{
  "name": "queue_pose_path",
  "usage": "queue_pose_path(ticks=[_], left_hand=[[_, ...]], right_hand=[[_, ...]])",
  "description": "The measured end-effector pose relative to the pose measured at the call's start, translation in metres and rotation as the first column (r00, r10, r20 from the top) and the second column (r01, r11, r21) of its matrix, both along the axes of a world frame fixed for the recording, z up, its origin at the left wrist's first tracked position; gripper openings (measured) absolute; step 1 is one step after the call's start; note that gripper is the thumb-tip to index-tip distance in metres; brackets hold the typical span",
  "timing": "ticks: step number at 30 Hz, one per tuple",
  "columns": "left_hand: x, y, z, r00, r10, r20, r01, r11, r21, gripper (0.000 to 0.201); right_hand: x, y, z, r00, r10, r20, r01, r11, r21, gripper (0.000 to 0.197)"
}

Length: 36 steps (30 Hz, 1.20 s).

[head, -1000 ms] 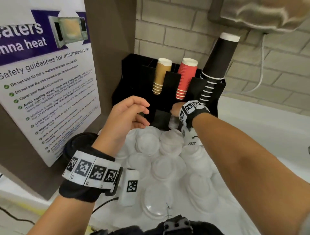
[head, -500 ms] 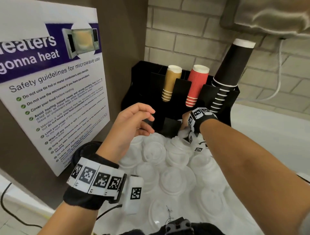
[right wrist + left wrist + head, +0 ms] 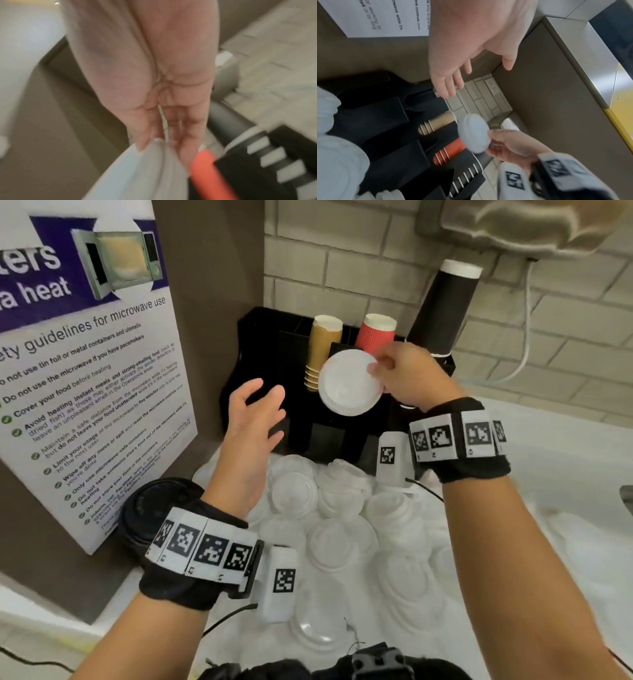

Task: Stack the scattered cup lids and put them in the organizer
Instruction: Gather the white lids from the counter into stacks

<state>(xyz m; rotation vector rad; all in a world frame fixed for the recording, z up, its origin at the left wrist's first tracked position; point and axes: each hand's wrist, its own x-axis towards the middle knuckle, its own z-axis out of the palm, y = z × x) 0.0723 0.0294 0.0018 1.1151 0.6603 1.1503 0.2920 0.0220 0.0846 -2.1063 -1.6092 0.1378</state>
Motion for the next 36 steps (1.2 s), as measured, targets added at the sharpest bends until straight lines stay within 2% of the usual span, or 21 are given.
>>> queue_pose_path(ticks=[1,2,3,5,8,10,12,13,15,17,19,24,28,30,33,35,36], left_hand=[[0.001,-0.001,0.001,0.999,-0.031,0.008,0.031,0.999,-0.031,0.061],[0.002,-0.004,0.002,0.997,-0.079,0.019,0.080,0.994,-0.069,0.065],[0.003,-0.006,0.003,0.990,-0.136,0.040,0.140,0.985,-0.098,0.061],[0.002,-0.011,0.005,0.956,-0.281,0.083,0.288,0.952,-0.106,0.040],[-0.006,-0.013,0.003,0.910,-0.339,0.240,0.385,0.906,-0.179,0.036],[-0.010,-0.016,-0.001,0.867,-0.401,0.295,0.460,0.873,-0.163,0.034],[-0.010,-0.019,-0.006,0.865,-0.400,0.302,0.467,0.862,-0.196,0.029],[-0.010,-0.019,-0.008,0.876,-0.361,0.320,0.444,0.863,-0.243,0.032],[-0.009,-0.020,-0.012,0.892,-0.314,0.325,0.414,0.856,-0.310,0.044],[-0.009,-0.023,-0.013,0.899,-0.321,0.299,0.414,0.844,-0.341,0.044],[-0.008,-0.027,-0.014,0.906,-0.321,0.276,0.405,0.848,-0.342,0.042],[-0.008,-0.033,-0.018,0.922,-0.330,0.200,0.378,0.878,-0.293,0.037],[-0.004,-0.031,-0.019,0.948,-0.279,0.156,0.316,0.889,-0.331,0.041],[-0.004,-0.032,-0.020,0.949,-0.294,0.110,0.314,0.894,-0.319,0.048],[-0.008,-0.033,-0.019,0.940,-0.334,0.061,0.338,0.902,-0.269,0.041],[-0.013,-0.030,-0.018,0.950,-0.309,0.042,0.309,0.920,-0.242,0.041],[-0.015,-0.027,-0.016,0.959,-0.282,0.041,0.283,0.931,-0.230,0.038]], right_hand=[[-0.011,-0.012,-0.005,0.980,0.092,-0.178,-0.090,0.996,0.018,0.025],[-0.023,-0.022,-0.011,0.927,0.175,-0.332,-0.176,0.984,0.025,0.024],[-0.034,-0.028,-0.019,0.876,0.229,-0.425,-0.244,0.970,0.018,0.024],[-0.050,-0.034,-0.035,0.821,0.277,-0.499,-0.319,0.948,0.000,0.026],[-0.063,-0.042,-0.051,0.766,0.263,-0.586,-0.298,0.954,0.039,0.024],[-0.070,-0.048,-0.058,0.739,0.234,-0.631,-0.226,0.970,0.096,0.019],[-0.079,-0.056,-0.063,0.719,0.232,-0.655,-0.152,0.972,0.178,0.022],[-0.082,-0.061,-0.066,0.703,0.270,-0.658,-0.165,0.962,0.218,0.028],[-0.089,-0.072,-0.070,0.671,0.391,-0.630,-0.294,0.920,0.259,0.043],[-0.095,-0.081,-0.075,0.697,0.463,-0.548,-0.398,0.885,0.241,0.059],[-0.097,-0.084,-0.080,0.748,0.451,-0.488,-0.388,0.893,0.229,0.069],[-0.097,-0.090,-0.086,0.727,0.422,-0.541,-0.349,0.906,0.239,0.073],[-0.100,-0.089,-0.088,0.736,0.401,-0.545,-0.322,0.916,0.239,0.076],[-0.101,-0.090,-0.090,0.732,0.401,-0.550,-0.322,0.916,0.238,0.076],[-0.102,-0.091,-0.090,0.717,0.410,-0.563,-0.340,0.912,0.231,0.076],[-0.100,-0.091,-0.087,0.738,0.388,-0.552,-0.353,0.919,0.174,0.079],[-0.097,-0.091,-0.085,0.774,0.357,-0.523,-0.345,0.930,0.125,0.079]])
